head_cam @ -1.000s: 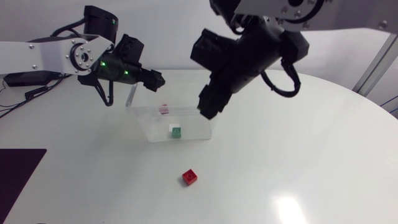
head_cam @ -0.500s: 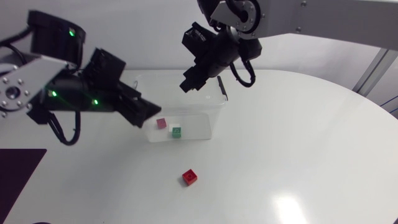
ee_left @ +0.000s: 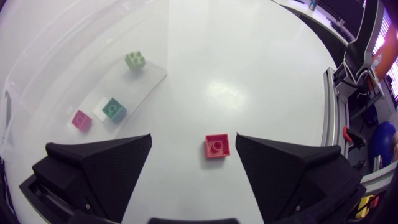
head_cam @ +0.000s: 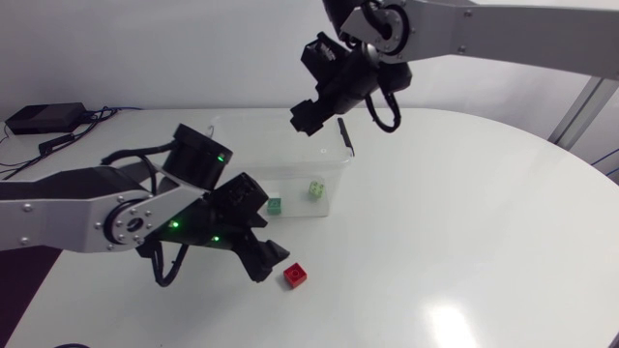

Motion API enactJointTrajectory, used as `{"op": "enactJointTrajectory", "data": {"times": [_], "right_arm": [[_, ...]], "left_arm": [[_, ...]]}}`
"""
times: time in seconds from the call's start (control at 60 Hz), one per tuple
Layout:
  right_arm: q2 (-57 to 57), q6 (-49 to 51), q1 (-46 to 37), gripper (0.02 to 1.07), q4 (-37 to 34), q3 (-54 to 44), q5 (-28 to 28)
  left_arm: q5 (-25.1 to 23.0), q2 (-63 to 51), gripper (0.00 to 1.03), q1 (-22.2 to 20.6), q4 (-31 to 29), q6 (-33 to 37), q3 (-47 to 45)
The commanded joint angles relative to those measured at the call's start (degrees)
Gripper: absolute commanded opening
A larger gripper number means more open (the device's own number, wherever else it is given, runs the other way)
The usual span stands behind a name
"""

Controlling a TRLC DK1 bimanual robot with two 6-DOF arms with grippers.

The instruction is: Place the duplo bricks in the container

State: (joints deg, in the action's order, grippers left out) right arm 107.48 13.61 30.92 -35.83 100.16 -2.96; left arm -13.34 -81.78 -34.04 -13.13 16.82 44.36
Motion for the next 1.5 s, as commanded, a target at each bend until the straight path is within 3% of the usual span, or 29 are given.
{"op": "enactJointTrajectory", "data": {"times": [0.0, 0.45, 0.65, 0.767, 1.033, 1.133, 1.417, 1.467, 1.483], "right_arm": [[-7.29, -1.92, -1.03, 0.98, 0.15, -3.39, 0.15], [-30.84, -3.76, -7.98, 1.00, 0.41, -29.32, -3.19], [-37.34, -4.11, -10.26, 1.00, 0.59, -38.46, -4.95], [-40.33, -4.11, -10.97, 1.00, 0.59, -42.24, -5.21], [-44.99, -4.29, -12.11, 1.00, 0.59, -48.22, -6.27], [-46.13, -4.20, -12.11, 1.00, 0.50, -49.36, -6.27], [-47.80, -4.20, -11.93, 1.00, 0.59, -52.08, -6.27], [-48.07, -4.20, -11.76, 1.00, 0.59, -52.43, -6.27], [-48.07, -4.20, -11.67, 1.00, 0.50, -52.43, -6.27]], "left_arm": [[0.69, -4.09, 0.93, -0.94, 0.47, -1.17, 0.91], [7.98, -16.48, 0.93, -5.95, -0.41, -5.66, 7.06], [10.36, -20.61, 0.84, -7.79, -1.82, -6.18, 9.43], [10.79, -21.41, 0.75, -7.88, -2.26, -6.18, 9.69], [11.06, -21.76, 0.38, -8.06, -2.87, -6.54, 9.61], [11.06, -21.41, 0.33, -8.41, -3.22, -6.45, 9.34], [11.06, -16.75, 0.31, -8.15, -4.98, -6.54, 8.99], [11.06, -16.66, 0.32, -7.97, -4.98, -6.54, 8.90], [11.06, -16.75, 0.38, -7.88, -4.98, -6.54, 8.82]]}}
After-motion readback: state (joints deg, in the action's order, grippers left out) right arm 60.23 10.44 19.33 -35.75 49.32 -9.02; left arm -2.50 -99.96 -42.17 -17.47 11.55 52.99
